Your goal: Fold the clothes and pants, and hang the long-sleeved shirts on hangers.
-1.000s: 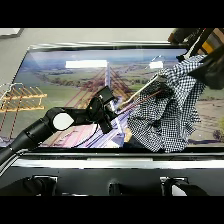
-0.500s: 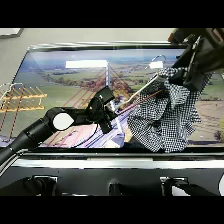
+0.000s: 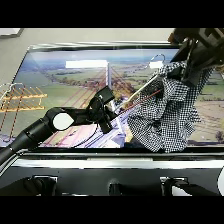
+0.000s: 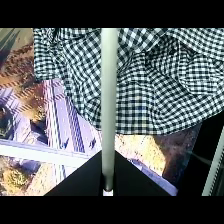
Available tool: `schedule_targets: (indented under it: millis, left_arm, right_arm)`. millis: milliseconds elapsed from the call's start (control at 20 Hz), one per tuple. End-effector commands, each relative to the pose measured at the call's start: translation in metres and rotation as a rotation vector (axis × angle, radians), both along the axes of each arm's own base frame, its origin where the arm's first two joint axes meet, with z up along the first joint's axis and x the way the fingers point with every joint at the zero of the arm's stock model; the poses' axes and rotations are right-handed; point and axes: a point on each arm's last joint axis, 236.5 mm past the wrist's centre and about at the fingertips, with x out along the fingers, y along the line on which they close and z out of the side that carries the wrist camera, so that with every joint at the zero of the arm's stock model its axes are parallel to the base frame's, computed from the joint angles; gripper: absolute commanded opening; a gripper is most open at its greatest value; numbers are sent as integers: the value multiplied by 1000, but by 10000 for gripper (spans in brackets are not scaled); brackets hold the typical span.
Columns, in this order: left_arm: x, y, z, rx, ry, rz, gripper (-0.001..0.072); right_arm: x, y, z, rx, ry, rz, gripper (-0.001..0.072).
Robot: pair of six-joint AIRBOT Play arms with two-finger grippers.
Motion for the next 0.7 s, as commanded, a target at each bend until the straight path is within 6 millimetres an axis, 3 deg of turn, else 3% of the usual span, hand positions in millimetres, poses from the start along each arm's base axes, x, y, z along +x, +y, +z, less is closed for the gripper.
schedule_targets:
  millis: [0, 100, 200, 500, 550, 600, 650]
  left_arm:
    - [-3, 1, -2, 8, 8, -8, 30]
    - [-2, 1, -2, 8, 8, -8, 31]
    - [-2, 1, -2, 8, 8, -7, 31]
    - [-2, 1, -2, 8, 7, -7, 30]
    - [-2, 1, -2, 8, 7, -7, 31]
    - [-2, 1, -2, 7, 7, -7, 31]
    - [-2, 1, -2, 7, 7, -7, 31]
  right_arm:
    - [-1, 0, -6, -16, 19, 21, 479]
    - [1, 7, -11, 12, 41, 36, 475]
    - [3, 8, -19, 19, 74, 36, 375]
    - [3, 11, -38, 36, 152, 33, 352]
    - [0, 11, -40, 32, 167, 37, 250]
    - [-4, 10, -42, 26, 184, 44, 80]
    - [-7, 9, -43, 20, 196, 47, 35]
